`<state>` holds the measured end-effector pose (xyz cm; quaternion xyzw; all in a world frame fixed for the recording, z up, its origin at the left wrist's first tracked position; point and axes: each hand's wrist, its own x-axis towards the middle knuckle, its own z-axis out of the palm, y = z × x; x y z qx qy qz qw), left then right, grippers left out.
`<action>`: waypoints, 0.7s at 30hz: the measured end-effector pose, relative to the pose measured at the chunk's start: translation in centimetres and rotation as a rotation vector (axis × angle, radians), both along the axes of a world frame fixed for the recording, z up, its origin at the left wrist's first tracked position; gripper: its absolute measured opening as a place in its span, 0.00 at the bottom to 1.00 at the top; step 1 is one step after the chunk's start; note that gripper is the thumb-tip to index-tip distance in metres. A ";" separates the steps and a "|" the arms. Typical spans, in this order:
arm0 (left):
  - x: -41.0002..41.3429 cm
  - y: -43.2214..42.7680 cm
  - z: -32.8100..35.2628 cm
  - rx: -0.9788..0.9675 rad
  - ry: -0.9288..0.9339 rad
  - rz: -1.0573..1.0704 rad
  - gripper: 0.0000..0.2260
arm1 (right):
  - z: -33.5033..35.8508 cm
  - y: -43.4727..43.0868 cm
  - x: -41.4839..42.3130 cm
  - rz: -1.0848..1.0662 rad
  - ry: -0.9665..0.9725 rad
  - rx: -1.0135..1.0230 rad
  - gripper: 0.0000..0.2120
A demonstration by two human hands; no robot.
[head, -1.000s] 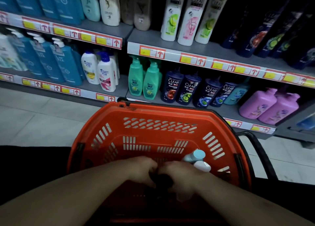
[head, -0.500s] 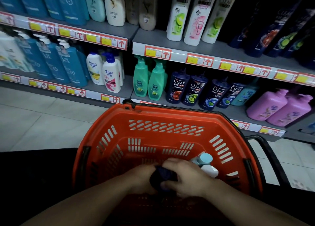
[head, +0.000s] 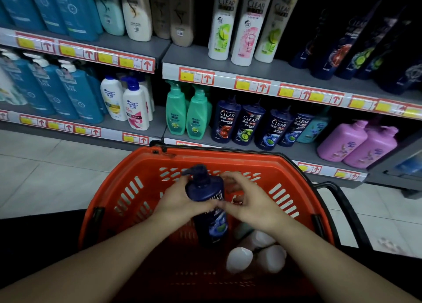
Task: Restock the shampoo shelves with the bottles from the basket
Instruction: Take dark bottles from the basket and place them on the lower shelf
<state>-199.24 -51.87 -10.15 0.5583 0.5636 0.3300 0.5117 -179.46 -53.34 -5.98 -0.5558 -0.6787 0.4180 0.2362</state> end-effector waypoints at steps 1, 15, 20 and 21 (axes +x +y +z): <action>0.3 0.2 0.6 0.020 -0.012 0.040 0.26 | -0.2 -0.1 0.0 0.031 -0.043 0.017 0.32; 3.2 1.7 8.7 0.173 -0.350 -0.021 0.18 | 2.9 0.7 0.5 -0.075 0.458 -0.188 0.25; 5.1 3.0 12.1 0.215 -0.453 0.086 0.04 | 5.9 1.6 0.4 -0.201 0.503 -0.057 0.29; 5.8 3.5 12.8 0.205 -0.491 0.177 0.06 | 6.7 1.8 0.2 -0.219 0.494 -0.023 0.29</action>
